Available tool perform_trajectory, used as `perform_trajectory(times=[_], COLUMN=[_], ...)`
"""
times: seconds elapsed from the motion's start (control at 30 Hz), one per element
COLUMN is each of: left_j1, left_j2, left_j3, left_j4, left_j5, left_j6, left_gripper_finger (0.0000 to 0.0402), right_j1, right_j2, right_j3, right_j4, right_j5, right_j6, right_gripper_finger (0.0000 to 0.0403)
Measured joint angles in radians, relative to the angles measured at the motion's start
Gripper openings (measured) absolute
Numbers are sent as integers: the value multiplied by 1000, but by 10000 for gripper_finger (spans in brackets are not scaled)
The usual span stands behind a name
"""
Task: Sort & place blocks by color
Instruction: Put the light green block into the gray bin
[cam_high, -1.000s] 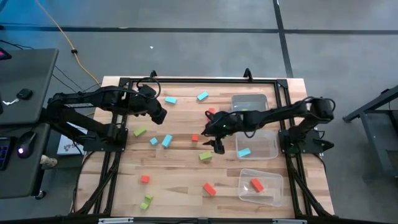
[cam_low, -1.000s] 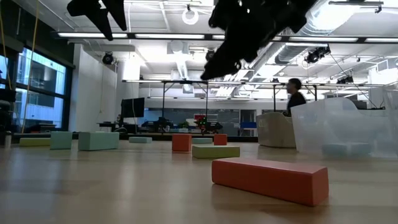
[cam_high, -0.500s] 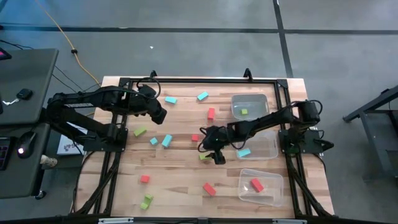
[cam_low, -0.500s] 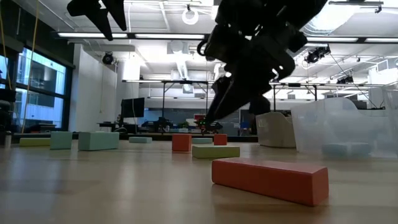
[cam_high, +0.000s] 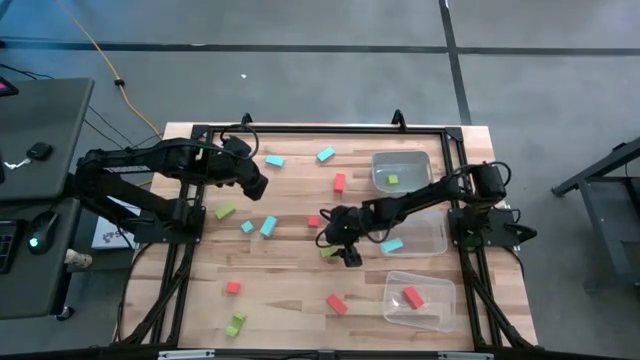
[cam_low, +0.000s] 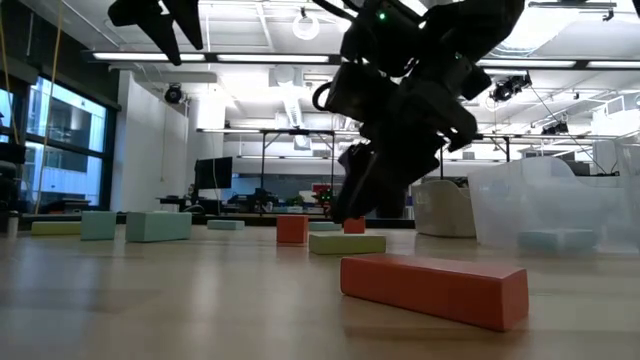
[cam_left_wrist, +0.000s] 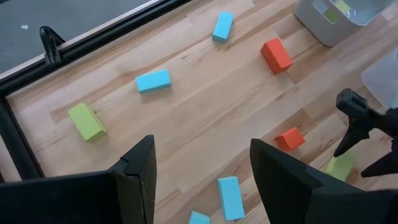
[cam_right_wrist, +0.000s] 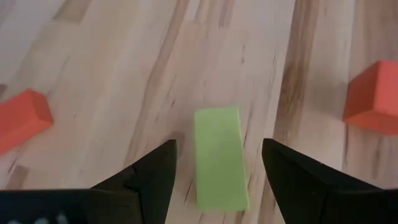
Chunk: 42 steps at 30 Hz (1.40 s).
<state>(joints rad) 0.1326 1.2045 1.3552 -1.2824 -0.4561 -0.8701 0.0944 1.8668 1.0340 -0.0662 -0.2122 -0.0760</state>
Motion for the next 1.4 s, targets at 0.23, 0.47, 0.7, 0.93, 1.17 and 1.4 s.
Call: perform_trajectory(times=[0.23, 0.47, 0.7, 0.93, 1.17, 1.4], left_j1=[0, 0, 0, 0, 0, 0], left_j2=[0, 0, 0, 0, 0, 0], left_j3=[0, 0, 0, 0, 0, 0], left_j4=[0, 0, 0, 0, 0, 0], left_j5=[2, 2, 1, -1, -1, -1], left_j6=[10, 10, 10, 10, 10, 9], left_gripper_finger=[182, 182, 182, 182, 182, 182], right_j1=[0, 0, 3, 4, 3, -21], right_j2=[16, 46, 61, 57, 56, 31], right_j3=[0, -1, 2, 2, 2, -2], right_j4=[3, 0, -8, -13, -17, -41], right_j5=[-1, 7, 16, 20, 2, -14], right_j6=[-11, -16, -12, -7, 32, 43], right_gripper_finger=[227, 227, 220, 126, 101, 101])
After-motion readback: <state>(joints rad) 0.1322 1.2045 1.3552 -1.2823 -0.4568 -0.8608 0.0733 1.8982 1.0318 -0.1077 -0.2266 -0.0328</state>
